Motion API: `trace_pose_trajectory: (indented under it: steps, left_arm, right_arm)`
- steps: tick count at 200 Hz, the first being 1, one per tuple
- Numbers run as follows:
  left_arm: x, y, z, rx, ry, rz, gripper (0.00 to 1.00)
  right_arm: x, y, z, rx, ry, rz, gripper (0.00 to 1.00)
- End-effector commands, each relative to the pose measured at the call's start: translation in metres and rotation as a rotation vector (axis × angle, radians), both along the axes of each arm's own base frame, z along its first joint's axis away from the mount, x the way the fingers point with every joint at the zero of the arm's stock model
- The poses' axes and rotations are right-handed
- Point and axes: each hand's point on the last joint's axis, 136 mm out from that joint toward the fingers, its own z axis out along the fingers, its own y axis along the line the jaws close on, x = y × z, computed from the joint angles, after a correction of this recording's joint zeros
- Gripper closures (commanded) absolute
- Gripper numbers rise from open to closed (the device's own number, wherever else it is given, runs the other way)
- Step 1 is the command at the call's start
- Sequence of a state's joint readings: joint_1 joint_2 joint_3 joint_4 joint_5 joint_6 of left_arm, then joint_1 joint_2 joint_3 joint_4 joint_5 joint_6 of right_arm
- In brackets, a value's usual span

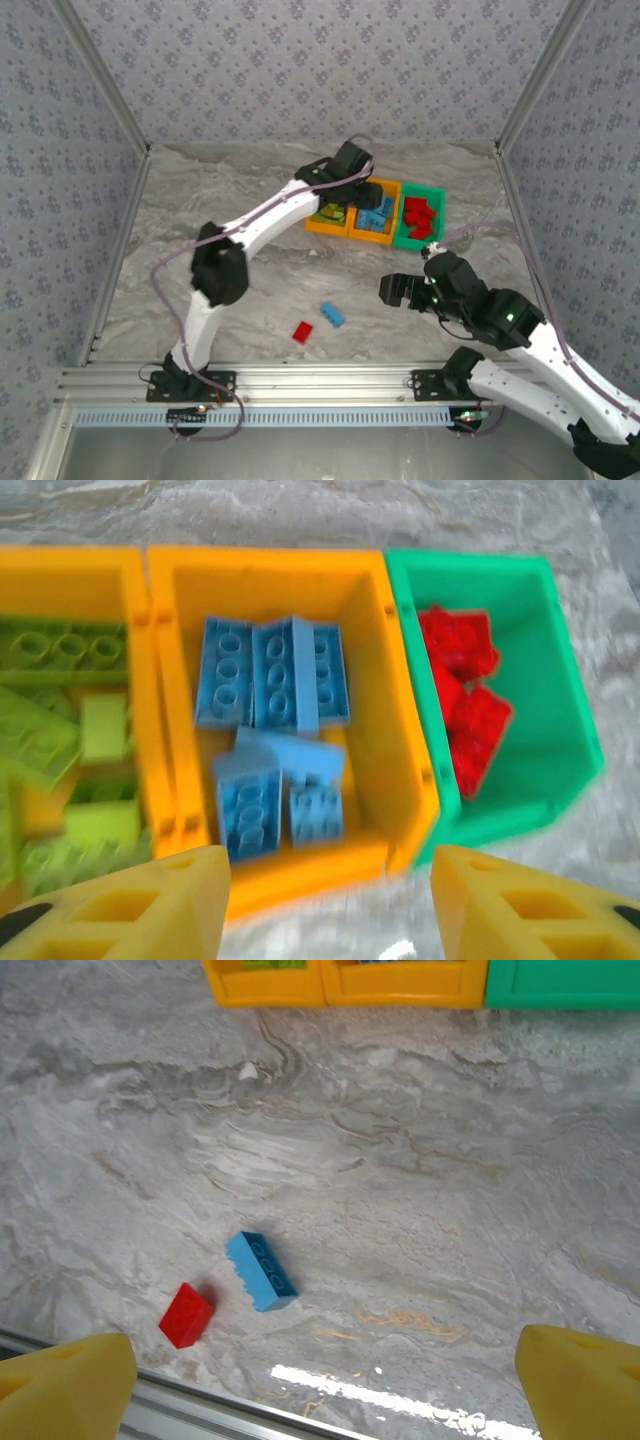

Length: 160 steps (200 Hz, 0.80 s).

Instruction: Sort the legos into containers by color

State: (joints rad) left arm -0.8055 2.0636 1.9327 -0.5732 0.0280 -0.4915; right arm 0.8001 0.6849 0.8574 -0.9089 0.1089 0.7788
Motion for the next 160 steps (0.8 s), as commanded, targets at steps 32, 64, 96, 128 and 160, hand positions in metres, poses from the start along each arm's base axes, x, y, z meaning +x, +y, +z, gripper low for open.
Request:
trace_pose_trajectory:
  steps: [32,64,96,128,160]
  left_arm:
    - [-0.1,0.09,0.098,-0.048,-0.38,-0.09,0.37]
    - [-0.183,0.147,0.081,0.1,-0.473,-0.4,0.28]
    - [-0.23,0.192,0.061,0.171,-0.543,-0.555,0.18]
    - [-0.251,0.214,0.038,0.241,-0.583,-0.661,0.09]
    - [-0.27,0.21,0.025,0.209,-0.596,-0.785,0.01]
  right_arm:
    - [-0.003,0.044,-0.035,-0.057,0.019,0.181,0.0]
    - [-0.015,0.084,-0.061,-0.167,0.013,0.368,0.01]
    - [-0.019,0.124,-0.092,-0.23,0.045,0.515,0.02]
    - [-0.009,0.144,-0.127,-0.304,0.086,0.537,0.05]
    - [0.002,0.15,-0.152,-0.363,0.097,0.531,0.2]
